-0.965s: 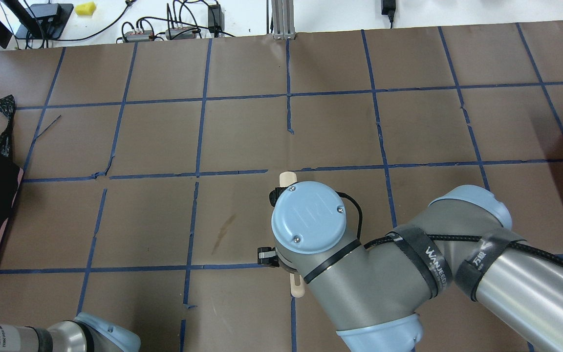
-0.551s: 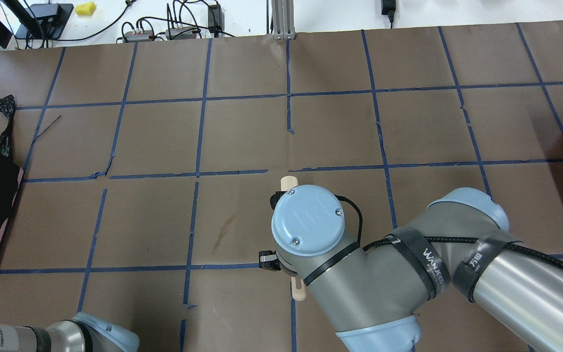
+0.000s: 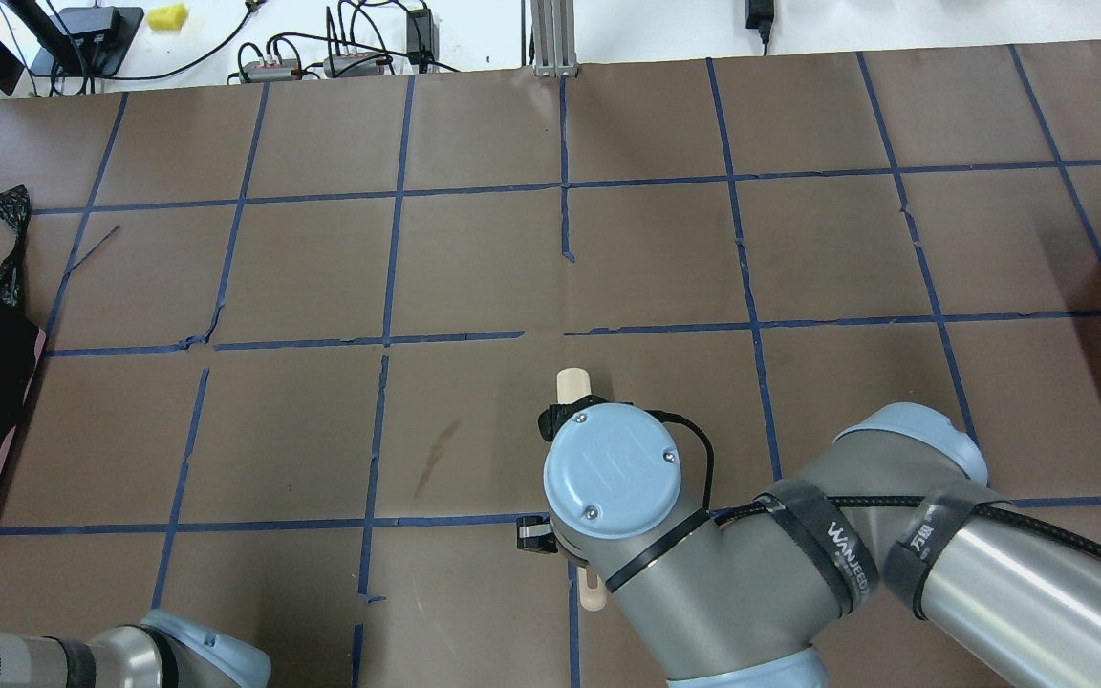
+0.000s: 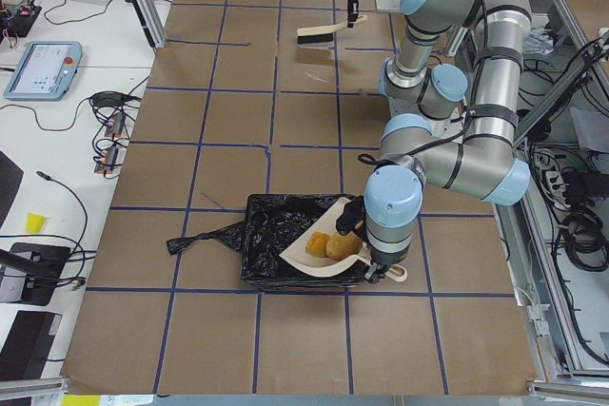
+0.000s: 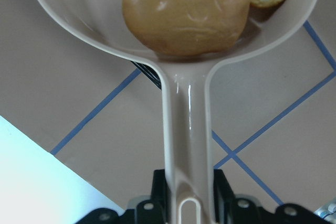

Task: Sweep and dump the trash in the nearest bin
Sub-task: 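Tilt the dustpan over the black bin with the left gripper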

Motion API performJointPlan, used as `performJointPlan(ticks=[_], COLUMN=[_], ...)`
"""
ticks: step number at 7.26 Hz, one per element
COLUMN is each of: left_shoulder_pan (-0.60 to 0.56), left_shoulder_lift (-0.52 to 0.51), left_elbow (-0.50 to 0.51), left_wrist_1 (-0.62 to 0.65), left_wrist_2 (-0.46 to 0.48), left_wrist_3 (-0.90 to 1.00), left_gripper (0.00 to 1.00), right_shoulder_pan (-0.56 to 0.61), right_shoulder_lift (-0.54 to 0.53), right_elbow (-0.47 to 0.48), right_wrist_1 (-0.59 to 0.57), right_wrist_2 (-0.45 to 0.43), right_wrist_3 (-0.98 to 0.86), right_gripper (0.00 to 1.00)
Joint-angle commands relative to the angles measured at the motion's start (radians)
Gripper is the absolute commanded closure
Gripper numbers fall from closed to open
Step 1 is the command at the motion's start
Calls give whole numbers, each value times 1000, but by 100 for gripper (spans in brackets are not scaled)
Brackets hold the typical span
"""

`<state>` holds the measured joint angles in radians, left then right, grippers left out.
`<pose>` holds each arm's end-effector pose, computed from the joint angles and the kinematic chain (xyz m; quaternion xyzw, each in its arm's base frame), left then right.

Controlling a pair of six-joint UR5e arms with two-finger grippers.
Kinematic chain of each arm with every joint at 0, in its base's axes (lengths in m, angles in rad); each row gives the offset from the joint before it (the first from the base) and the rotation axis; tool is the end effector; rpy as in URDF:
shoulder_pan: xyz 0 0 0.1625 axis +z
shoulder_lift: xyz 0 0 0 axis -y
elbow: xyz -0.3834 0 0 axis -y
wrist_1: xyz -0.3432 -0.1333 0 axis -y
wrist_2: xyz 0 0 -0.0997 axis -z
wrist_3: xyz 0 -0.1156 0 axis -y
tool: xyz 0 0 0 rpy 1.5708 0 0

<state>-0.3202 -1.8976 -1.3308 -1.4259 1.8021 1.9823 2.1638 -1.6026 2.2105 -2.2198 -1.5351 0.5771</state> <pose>0.5084 -0.2811 0.3893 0.3521 0.9284 0.1165 0.0236 0.3229 -0.2333 0.2384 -0.0083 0.9996 -0.0073 0.0262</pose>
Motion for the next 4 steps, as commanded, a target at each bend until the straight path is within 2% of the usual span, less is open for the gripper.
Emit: performJointPlan(ticks=[1, 3, 4], left_shoulder_pan=[-60, -97, -108], left_shoulder_lift=[3, -9, -15], left_elbow=[8, 15, -1], left_wrist_1=[19, 28, 72], left_wrist_2=[87, 164, 192], left_wrist_3=[-45, -72, -88], left_gripper=[91, 91, 91], right_shoulder_pan=[1, 11, 24], right_shoulder_lift=[1, 32, 42], right_elbow=[8, 8, 6], right_wrist_1=[-23, -43, -49], right_wrist_2=[1, 0, 0], right_wrist_3=[0, 3, 6], right_gripper=[83, 83, 83])
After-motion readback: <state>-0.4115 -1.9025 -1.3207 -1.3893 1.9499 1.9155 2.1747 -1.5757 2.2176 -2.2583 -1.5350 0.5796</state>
